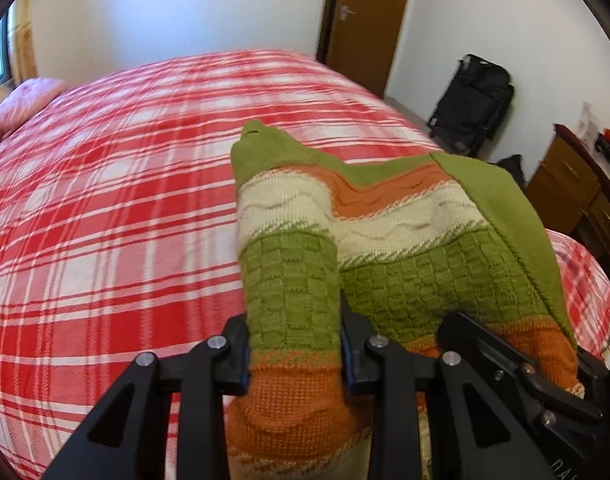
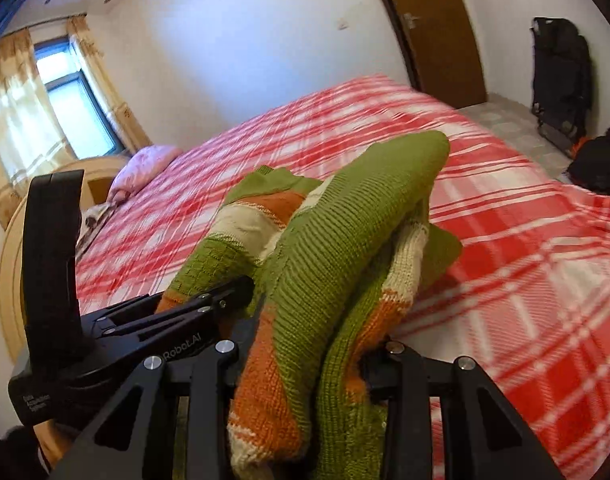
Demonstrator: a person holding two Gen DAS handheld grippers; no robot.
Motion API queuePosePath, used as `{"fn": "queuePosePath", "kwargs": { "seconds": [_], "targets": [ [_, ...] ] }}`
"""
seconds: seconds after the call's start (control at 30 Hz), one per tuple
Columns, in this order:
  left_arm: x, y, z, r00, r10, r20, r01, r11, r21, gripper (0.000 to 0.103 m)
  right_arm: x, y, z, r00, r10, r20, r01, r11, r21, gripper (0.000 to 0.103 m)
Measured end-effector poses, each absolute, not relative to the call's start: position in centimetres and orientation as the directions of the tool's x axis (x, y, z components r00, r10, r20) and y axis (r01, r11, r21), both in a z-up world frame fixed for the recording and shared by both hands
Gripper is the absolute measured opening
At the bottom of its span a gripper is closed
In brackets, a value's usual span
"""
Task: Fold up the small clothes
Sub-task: 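Grasp the strip's end with both grippers and fold it over in half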
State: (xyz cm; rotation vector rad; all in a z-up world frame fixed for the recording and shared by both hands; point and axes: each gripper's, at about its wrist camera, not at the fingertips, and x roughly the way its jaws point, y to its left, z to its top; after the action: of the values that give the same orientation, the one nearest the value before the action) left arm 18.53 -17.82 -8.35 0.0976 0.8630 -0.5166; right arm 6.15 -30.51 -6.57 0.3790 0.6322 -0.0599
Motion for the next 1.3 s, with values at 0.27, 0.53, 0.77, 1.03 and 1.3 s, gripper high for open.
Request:
{"fn": "queuePosePath", "kwargs": {
  "seconds": [0.27, 0.53, 0.77, 1.03, 1.3],
  "targets": [
    [15.9, -23.8, -6.4, 0.513, -0.498, -0.700, 0.592, 0.795, -0.132, 0.033, 1.3, -35.5, -4.6, 0.826, -0.092, -0.556, 0.292, 0.913, 0.283, 0.036],
    [14.7, -29.6, -6.9, 0.482, -0.528, -0.699, 0.670, 0.737, -0.094, 0.033, 0.3, -40.0, -5.7, 0.812, -0.178, -0.556, 0.387, 0.878, 0.283, 0.036],
    [14.9, -33.2, -7.7, 0.476, -0.524, -0.706, 0.695, 0.717, -0.063, 0.033, 0.8, -43.0, -7.3, 0.790, -0.231, -0.568, 0.466, 0.828, 0.312, 0.036],
    [14.9, -35.3, -9.4, 0.498, -0.492, -0.714, 0.702, 0.712, -0.002, 0.034, 2.5, -44.4, -8.9, 0.750, -0.240, -0.617, 0.511, 0.802, 0.309, 0.037],
    [15.4, -34.9, -10.0, 0.494, -0.482, -0.723, 0.695, 0.719, -0.005, 0.054, 2.6, -46.5, -10.4, 0.727, -0.164, -0.667, 0.541, 0.735, 0.409, 0.040]
  ]
}}
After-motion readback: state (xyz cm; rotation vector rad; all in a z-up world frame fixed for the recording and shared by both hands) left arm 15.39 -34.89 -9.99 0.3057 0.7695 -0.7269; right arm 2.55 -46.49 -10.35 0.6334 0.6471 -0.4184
